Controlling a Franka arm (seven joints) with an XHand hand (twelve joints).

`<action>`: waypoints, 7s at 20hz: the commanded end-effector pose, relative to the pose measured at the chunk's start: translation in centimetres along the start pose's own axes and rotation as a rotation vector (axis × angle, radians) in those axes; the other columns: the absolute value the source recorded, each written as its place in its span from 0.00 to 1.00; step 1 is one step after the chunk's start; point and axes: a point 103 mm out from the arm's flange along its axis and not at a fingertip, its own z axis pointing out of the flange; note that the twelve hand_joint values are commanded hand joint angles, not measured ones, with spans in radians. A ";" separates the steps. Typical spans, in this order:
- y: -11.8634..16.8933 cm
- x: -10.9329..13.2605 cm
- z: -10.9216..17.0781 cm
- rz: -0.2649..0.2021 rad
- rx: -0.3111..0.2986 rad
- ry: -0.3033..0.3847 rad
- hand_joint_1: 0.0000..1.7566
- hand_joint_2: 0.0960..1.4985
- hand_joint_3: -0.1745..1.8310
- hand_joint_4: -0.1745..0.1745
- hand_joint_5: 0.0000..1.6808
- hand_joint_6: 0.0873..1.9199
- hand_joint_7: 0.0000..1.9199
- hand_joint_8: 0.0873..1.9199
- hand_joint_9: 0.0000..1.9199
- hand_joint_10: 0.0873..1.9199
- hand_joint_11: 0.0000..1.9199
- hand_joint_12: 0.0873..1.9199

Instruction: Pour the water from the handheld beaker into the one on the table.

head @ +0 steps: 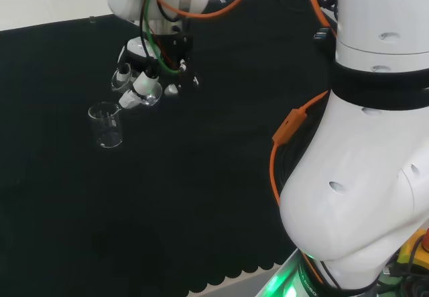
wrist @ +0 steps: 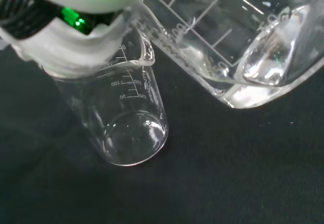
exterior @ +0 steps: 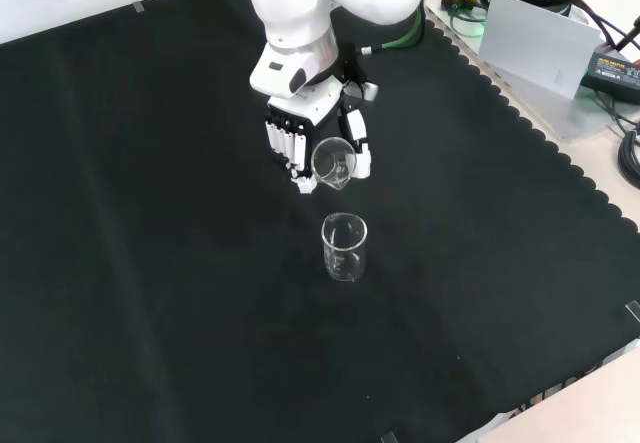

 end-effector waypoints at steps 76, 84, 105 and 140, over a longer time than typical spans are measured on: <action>2.9 4.2 -1.3 0.065 0.292 -0.462 0.67 0.40 0.39 0.59 0.81 0.22 0.96 0.00 0.89 0.00 0.74 0.35; 2.9 4.9 -0.8 0.061 0.306 -0.532 0.67 0.40 0.39 0.60 0.81 0.22 0.96 0.00 0.89 0.00 0.74 0.35; 3.5 5.3 -0.8 0.070 0.368 -0.613 0.67 0.40 0.40 0.61 0.81 0.22 0.96 0.00 0.89 0.00 0.74 0.35; 4.1 6.9 -1.7 0.097 0.454 -0.712 0.67 0.39 0.40 0.60 0.80 0.24 0.96 0.00 0.89 0.00 0.74 0.35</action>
